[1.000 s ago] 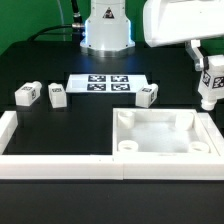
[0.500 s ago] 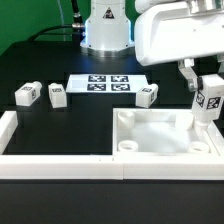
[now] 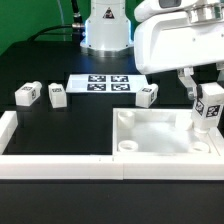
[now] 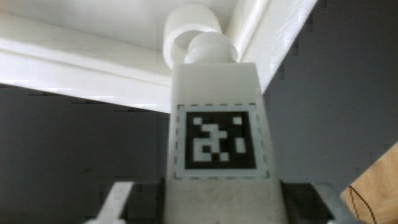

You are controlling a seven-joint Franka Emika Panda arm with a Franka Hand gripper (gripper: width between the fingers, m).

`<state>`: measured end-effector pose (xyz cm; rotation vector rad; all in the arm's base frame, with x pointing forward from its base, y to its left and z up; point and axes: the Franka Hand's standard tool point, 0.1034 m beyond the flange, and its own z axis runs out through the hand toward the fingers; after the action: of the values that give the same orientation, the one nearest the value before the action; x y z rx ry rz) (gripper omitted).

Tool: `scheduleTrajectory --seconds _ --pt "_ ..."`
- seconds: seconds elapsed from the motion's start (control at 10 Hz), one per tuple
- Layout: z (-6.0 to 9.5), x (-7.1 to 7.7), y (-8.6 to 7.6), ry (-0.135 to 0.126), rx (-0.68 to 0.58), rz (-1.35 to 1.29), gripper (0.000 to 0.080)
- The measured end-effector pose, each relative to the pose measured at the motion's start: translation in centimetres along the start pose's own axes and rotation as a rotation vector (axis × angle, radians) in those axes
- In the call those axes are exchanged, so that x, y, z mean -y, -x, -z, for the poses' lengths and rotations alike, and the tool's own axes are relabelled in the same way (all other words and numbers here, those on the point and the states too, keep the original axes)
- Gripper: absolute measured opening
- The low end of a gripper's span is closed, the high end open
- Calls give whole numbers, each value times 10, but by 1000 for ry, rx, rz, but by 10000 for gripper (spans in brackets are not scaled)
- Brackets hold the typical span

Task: Assemble square table

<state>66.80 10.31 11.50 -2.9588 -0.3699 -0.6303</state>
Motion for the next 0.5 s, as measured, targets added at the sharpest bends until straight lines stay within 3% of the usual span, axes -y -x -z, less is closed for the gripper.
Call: scheduleTrajectory --seconds 0.2,0.5 --pt "-12 -8 -6 2 -6 3 291" --pt "-15 -9 -6 1 -4 -2 291"
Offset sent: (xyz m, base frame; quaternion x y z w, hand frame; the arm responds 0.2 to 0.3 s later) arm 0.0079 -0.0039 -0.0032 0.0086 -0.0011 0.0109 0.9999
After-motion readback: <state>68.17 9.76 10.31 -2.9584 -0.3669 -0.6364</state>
